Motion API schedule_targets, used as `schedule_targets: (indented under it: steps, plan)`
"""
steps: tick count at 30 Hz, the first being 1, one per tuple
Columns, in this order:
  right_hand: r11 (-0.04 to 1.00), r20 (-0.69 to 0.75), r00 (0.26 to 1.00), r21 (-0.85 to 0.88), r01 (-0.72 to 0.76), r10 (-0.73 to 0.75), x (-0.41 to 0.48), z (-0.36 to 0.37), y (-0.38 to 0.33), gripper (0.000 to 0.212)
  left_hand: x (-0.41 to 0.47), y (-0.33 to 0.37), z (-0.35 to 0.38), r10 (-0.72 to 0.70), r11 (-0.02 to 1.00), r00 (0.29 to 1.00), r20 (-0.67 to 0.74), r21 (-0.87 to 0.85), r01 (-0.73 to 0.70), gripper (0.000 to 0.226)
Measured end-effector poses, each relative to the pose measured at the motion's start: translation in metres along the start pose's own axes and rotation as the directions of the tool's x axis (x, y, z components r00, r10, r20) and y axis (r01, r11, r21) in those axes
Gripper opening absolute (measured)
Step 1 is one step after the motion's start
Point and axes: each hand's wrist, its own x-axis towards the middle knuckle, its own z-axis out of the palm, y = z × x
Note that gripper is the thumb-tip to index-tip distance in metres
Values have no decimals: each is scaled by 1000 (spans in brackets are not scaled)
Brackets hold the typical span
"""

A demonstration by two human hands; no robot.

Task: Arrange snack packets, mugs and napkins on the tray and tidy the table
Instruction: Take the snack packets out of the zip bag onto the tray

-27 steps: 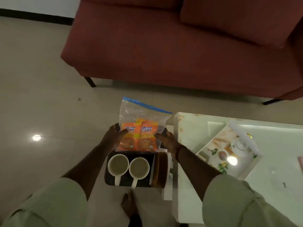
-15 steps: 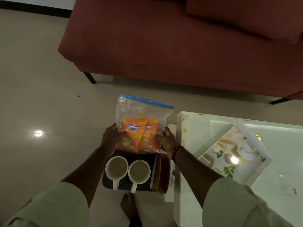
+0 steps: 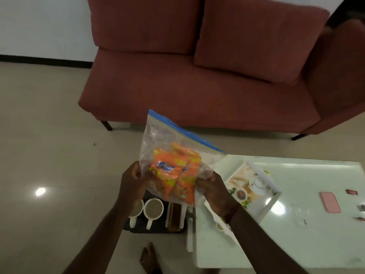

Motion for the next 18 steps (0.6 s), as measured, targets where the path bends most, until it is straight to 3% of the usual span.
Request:
schedule_targets:
  steps: [3, 5, 10, 12, 14, 16, 18]
  plan:
    - [999, -32, 999, -37, -5, 3, -73, -17, -24, 55, -62, 36, 12, 77, 996, 995, 57, -57, -74, 15]
    - [996, -30, 999, -90, 19, -22, -118, -32, -34, 63, -104, 53, 26, 113, 993, 989, 98, -44, -109, 23]
    - [994, -78, 992, -30, 101, -103, -201, -80, -43, 71, -186, 66, 73, -28, 998, 994, 105, -60, 34, 19]
    - [990, -101, 985, -42, 133, -137, -228, -103, -36, 54, -210, 77, 92, -81, 993, 990, 119, -72, 90, 32]
    - [972, -169, 967, -169, 164, -193, -247, -123, -29, 24, -231, 93, 109, -92, 989, 989, 113, -104, 104, 57]
    - [938, -196, 949, -293, 184, -247, -262, -138, -24, 18, -251, 114, 124, -105, 987, 994, 22, -120, 107, 84]
    - [934, -197, 940, -285, 216, -277, -271, -146, -22, 17, -268, 133, 135, -91, 990, 995, -41, -116, 85, 72]
